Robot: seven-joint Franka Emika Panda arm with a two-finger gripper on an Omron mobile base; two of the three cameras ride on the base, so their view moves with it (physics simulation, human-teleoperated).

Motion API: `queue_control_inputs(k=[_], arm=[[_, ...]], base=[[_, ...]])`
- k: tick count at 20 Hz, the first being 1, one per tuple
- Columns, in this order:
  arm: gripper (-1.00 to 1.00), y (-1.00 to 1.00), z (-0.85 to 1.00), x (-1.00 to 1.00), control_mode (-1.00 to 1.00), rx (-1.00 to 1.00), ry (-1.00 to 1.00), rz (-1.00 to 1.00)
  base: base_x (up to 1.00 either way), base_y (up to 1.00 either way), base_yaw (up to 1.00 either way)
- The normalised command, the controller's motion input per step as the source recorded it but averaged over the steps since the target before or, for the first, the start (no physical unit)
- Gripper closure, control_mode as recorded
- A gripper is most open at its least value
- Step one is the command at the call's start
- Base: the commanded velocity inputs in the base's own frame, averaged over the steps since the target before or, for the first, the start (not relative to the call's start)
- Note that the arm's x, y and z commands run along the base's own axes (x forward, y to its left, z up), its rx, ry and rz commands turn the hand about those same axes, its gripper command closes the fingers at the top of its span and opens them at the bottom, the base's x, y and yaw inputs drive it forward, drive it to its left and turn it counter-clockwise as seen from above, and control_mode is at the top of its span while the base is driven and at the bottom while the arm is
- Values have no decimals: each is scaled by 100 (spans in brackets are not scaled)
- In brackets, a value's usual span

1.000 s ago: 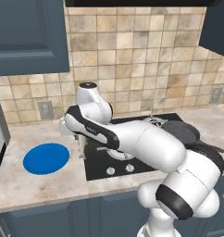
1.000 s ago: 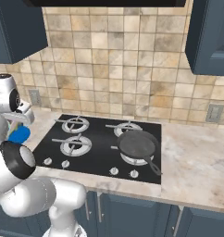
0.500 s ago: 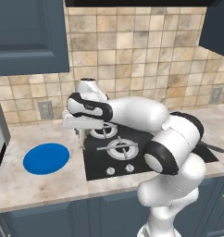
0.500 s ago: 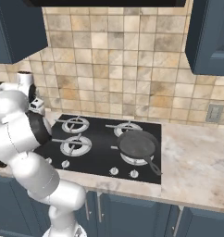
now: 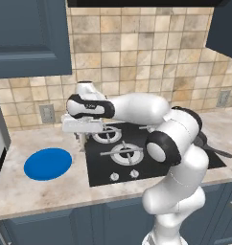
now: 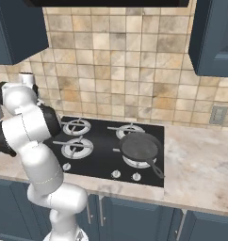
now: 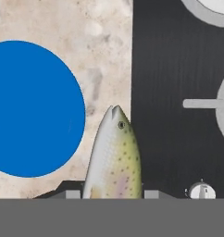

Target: Place the fish on the plate and place the eggplant on the same plate.

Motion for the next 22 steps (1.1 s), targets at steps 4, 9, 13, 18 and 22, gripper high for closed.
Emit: queue_control_inputs(k=[4,9,13,18,22], arm=[[100,23,-36,0,-100,0,0,2],[100,38,-14,0,-100,0,0,6],[100,45,-3,1,-100,0,0,6],[100,51,-1,0,-100,0,1,1],[100,52,-13,0,-100,0,0,0]], base=[[0,0,0],[0,0,0],[0,0,0],[0,0,0],[0,0,0]])
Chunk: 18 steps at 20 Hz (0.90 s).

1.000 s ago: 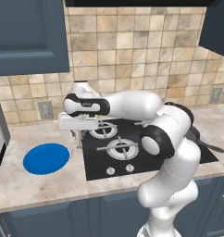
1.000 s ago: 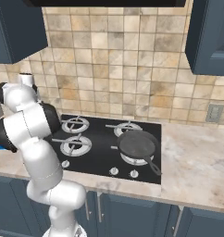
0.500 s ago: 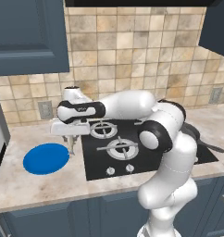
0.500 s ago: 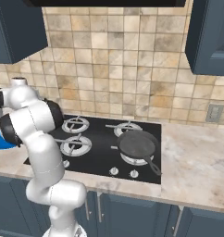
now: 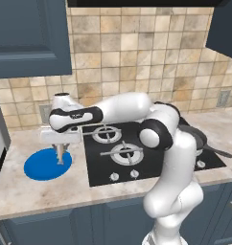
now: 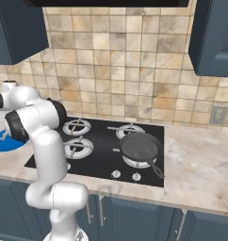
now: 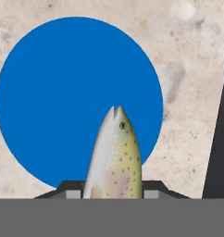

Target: Place the fish on the plate and place the eggplant on the same plate.

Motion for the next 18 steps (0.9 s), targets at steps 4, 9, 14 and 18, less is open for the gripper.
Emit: queue_control_inputs(k=[4,9,14,18], arm=[[100,25,-19,7,-100,0,0,-3],[100,3,-17,2,-100,0,2,-6],[100,0,-37,1,-100,0,2,-4],[100,0,-46,1,-100,0,3,-4]], base=[[0,0,0],[0,0,0],[0,0,0],[0,0,0]])
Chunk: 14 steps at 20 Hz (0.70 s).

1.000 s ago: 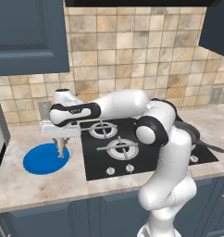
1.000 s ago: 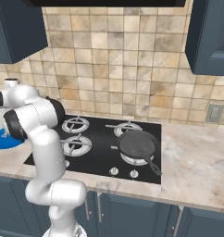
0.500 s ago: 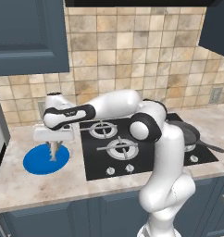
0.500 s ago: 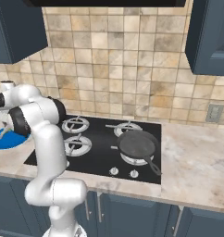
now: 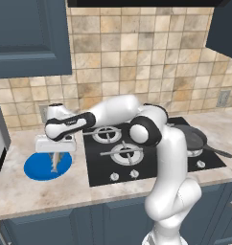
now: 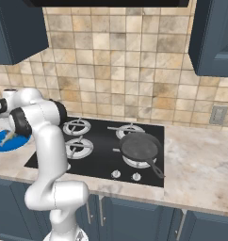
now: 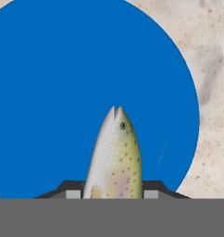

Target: Place the fish on the plate and place the eggplant on the same plate.

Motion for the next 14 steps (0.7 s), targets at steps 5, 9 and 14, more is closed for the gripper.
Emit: queue_control_inputs(k=[5,9,14], arm=[[100,1,-19,0,-100,0,1,-2],[100,15,0,1,-100,0,0,-1],[100,47,0,5,-100,-1,0,-6]], base=[[0,0,0],[0,0,0],[0,0,0]])
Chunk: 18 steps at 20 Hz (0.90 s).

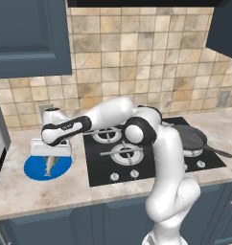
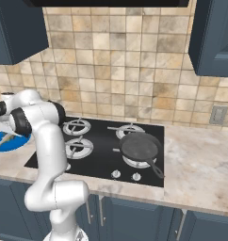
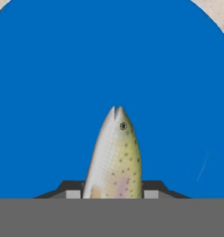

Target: Place the fish on the plate and place the eggplant on the same plate.

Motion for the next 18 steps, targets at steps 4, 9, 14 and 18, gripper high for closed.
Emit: queue_control_inputs(k=[4,9,14,18], arm=[[100,28,0,14,-100,-1,0,-6],[100,1,-2,15,-100,-2,0,-1],[100,0,-5,2,-100,0,2,-1],[-100,0,0,0,-100,0,0,0]], base=[[0,0,0],[0,0,0],[0,0,0],[0,0,0]])
